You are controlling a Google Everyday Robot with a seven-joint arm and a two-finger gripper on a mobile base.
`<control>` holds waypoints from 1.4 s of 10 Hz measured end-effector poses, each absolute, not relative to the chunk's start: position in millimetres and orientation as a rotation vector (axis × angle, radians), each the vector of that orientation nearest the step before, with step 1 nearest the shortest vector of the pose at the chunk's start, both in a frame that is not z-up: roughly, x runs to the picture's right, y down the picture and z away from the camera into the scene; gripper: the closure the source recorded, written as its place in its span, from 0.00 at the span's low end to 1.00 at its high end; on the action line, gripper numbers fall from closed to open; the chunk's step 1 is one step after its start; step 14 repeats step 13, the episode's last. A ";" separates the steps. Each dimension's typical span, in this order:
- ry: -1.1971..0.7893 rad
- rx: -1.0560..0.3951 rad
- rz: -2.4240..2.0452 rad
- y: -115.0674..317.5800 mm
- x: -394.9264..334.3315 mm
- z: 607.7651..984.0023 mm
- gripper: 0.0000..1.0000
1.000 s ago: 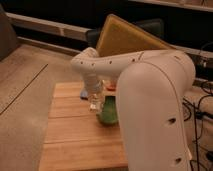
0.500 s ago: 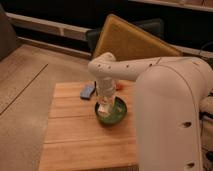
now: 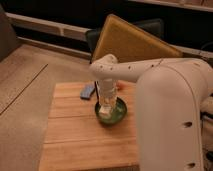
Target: Place the bottle in the ceramic bowl
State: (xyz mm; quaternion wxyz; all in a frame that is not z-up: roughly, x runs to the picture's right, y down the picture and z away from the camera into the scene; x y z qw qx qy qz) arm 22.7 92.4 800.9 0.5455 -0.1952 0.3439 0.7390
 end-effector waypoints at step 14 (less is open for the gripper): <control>0.816 -0.465 1.749 93.2 21.3 801.2 0.30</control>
